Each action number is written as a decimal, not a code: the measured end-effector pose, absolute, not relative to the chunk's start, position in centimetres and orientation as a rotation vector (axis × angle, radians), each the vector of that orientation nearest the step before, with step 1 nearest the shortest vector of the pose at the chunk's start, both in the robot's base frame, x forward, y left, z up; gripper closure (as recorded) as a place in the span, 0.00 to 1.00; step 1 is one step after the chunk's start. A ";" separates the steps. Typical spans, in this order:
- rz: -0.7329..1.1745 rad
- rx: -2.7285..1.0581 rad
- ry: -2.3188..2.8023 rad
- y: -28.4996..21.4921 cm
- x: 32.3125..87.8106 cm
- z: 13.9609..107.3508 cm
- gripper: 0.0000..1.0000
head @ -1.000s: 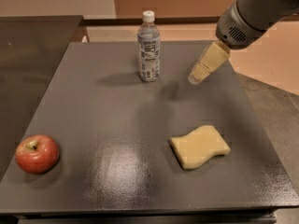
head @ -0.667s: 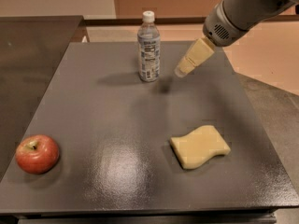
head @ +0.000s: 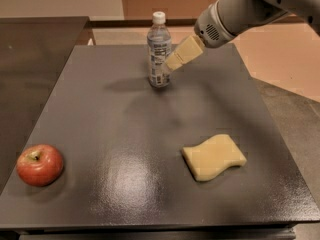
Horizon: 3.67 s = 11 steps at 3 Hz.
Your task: Move blue plastic bottle near apple
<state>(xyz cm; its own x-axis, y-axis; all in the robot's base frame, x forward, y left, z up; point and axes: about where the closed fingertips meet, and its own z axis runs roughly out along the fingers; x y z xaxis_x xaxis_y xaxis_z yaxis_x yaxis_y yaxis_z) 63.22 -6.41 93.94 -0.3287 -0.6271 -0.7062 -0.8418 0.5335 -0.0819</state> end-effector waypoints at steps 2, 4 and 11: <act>0.536 -1.158 1.898 -2.3 65.5 93.7 0.00; 0.610 -1.160 1.815 -0.7 66.4 94.6 0.41; 0.866 -1.559 1.504 9.2 48.1 99.6 1.00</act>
Offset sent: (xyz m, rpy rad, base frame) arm 0.0369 0.0556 0.0013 0.2446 -0.1270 0.1029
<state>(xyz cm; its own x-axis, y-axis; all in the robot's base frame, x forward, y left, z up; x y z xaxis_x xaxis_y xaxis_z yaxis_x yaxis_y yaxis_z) 48.11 9.16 99.57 0.0641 -0.4596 -0.8858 -0.9968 0.0124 -0.0786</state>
